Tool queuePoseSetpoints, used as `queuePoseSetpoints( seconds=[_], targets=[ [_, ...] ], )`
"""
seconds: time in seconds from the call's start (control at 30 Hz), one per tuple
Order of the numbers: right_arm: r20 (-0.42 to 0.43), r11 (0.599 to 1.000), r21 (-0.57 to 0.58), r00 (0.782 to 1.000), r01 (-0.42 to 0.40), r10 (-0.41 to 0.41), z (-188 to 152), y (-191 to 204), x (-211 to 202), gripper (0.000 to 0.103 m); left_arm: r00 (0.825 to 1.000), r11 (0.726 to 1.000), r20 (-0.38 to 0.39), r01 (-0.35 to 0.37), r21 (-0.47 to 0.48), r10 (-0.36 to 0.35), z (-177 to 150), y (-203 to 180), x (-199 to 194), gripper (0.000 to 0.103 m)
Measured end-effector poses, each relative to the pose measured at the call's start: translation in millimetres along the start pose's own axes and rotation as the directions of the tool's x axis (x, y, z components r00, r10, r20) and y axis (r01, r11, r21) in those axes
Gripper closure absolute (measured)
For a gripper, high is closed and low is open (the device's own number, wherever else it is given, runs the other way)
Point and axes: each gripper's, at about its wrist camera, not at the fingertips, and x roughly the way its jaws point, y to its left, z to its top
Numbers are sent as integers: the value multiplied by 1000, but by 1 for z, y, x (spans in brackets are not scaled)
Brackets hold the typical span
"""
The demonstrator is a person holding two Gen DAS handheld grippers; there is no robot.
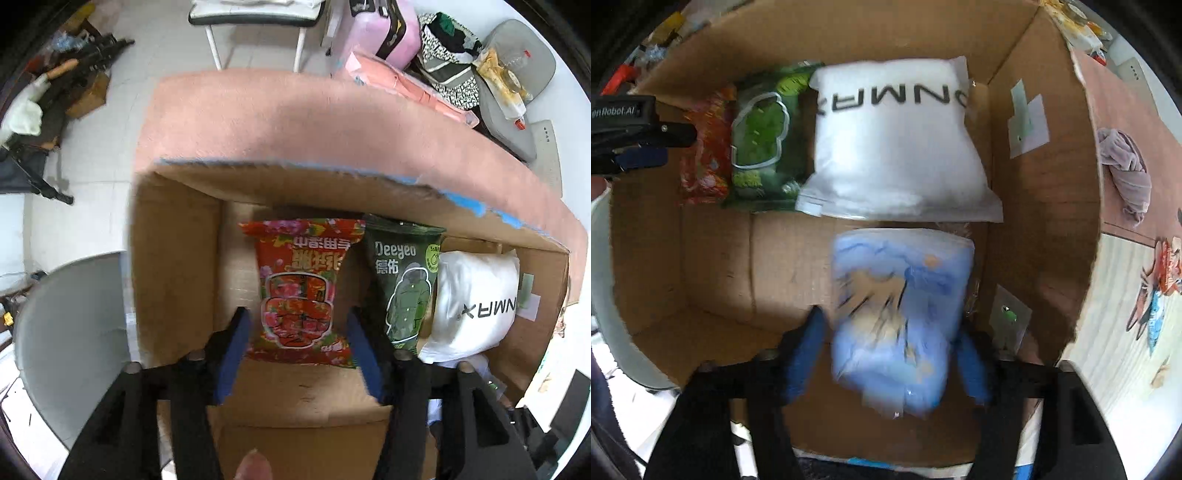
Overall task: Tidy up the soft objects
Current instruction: 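Lower both held packs into the box and open both tools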
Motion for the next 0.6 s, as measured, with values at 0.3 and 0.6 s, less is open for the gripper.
queuePoseSetpoints(
  seconds=[0.3, 0.6],
  targets=[
    [114, 999, 28, 992, 45, -48, -11, -8, -46, 0, 991, 999, 134, -20, 42, 14, -52, 1, -49, 7],
    [238, 999, 10, 970, 49, -50, -41, -15, -94, 0, 975, 999, 222, -14, 42, 4, -110, -9, -67, 4]
  ],
)
